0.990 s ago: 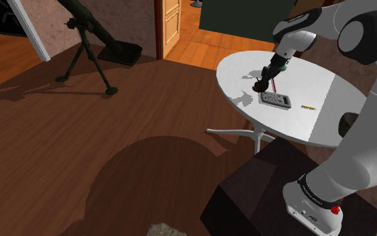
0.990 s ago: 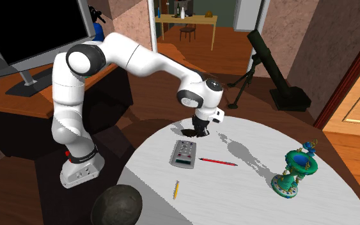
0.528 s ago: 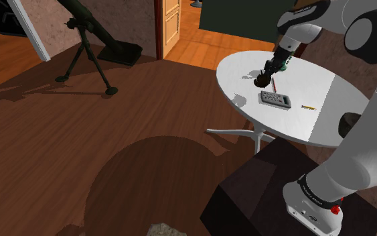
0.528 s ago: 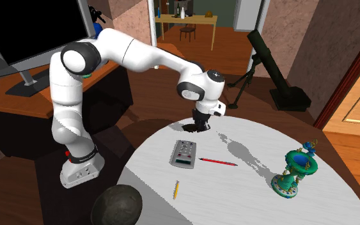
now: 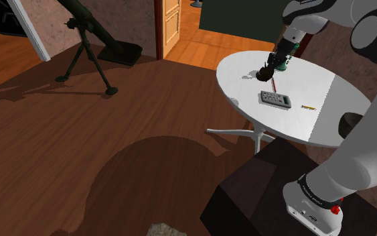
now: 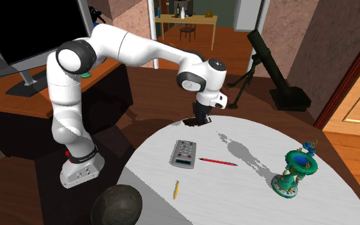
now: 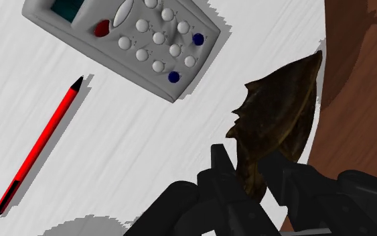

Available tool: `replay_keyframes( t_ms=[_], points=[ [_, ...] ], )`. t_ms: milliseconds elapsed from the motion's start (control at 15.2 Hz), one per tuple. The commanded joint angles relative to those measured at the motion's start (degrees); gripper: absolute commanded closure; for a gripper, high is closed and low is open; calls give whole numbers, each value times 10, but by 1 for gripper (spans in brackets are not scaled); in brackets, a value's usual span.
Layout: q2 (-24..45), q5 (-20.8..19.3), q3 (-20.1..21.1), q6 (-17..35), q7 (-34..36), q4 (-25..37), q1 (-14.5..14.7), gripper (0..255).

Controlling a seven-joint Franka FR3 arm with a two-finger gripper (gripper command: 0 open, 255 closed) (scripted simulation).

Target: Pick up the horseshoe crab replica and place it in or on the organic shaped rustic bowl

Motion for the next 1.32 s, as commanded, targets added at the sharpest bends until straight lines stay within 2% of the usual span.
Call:
replay_keyframes(
  t_ms=[0, 726, 1254],
  points=[
    [-4, -3, -1, -12, 4, 9, 0, 255],
    [-19, -15, -5, -83, 25, 70, -3, 255],
    [-137, -79, -41, -67, -27, -61, -22, 255]
  ],
)
